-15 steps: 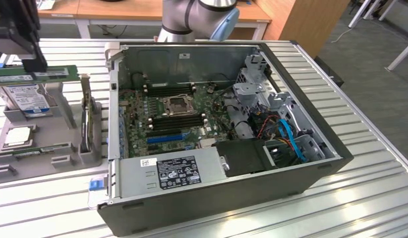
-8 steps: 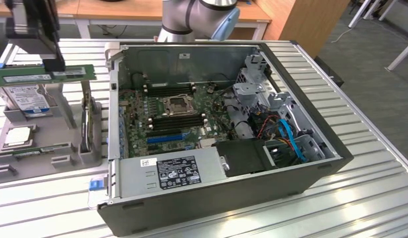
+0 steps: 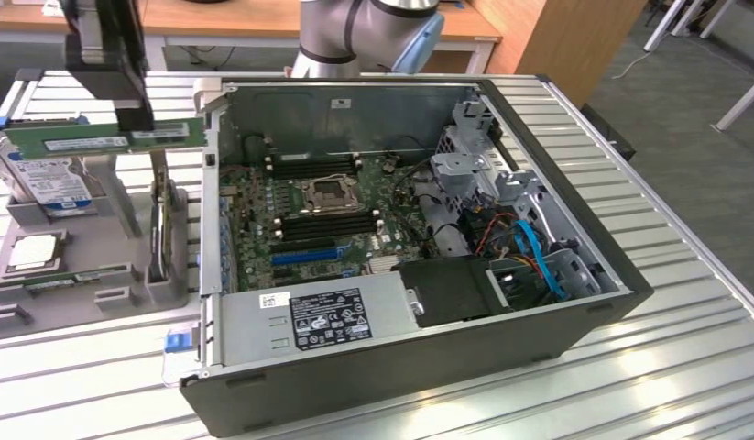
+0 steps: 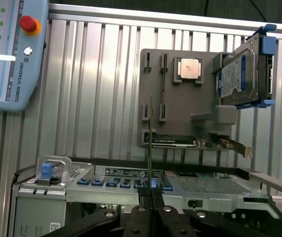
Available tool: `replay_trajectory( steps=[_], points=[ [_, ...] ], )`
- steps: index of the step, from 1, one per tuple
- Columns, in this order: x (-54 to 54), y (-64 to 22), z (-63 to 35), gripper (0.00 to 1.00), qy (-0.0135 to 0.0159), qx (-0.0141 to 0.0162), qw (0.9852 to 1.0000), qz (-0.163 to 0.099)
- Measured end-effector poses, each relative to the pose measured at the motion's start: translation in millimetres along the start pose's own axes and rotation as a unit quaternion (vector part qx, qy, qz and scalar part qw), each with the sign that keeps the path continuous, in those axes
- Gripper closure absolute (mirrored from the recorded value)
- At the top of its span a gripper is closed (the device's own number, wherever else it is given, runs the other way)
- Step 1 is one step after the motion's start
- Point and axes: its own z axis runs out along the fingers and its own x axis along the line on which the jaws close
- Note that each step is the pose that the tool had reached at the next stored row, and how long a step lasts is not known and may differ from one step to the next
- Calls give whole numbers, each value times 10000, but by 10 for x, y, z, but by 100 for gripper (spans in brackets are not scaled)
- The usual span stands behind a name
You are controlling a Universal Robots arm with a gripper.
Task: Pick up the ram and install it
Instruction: 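Pick up the ram and move it above insertion slot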
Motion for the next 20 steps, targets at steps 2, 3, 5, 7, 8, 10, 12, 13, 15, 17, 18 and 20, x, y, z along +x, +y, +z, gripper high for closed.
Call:
replay_trajectory(
  steps=[2, 3, 5, 7, 8, 10, 12, 13, 15, 17, 18, 20],
  points=[
    [2, -44, -2, 89, 1, 0, 10000, -6],
    [4, -67, -3, 89, 1, -1, 10000, -9],
    [6, -112, -6, 89, 1, -1, 10000, -15],
    [8, -158, -8, 89, 2, -1, 10000, -21],
    [9, -181, -8, 89, 1, -2, 10000, -24],
    [12, -231, -10, 89, 2, -2, 10000, -31],
    [15, -284, -12, 89, 2, -2, 10000, -38],
    [16, -314, -14, 89, 2, -2, 10000, -41],
    [20, -374, -16, 89, 2, -3, 10000, -48],
    [23, -439, -19, 89, 3, -4, 10000, -56],
    [25, -471, -21, 89, 3, -5, 10000, -60],
    [28, -534, -23, 89, 3, -5, 10000, -67]
  ],
)
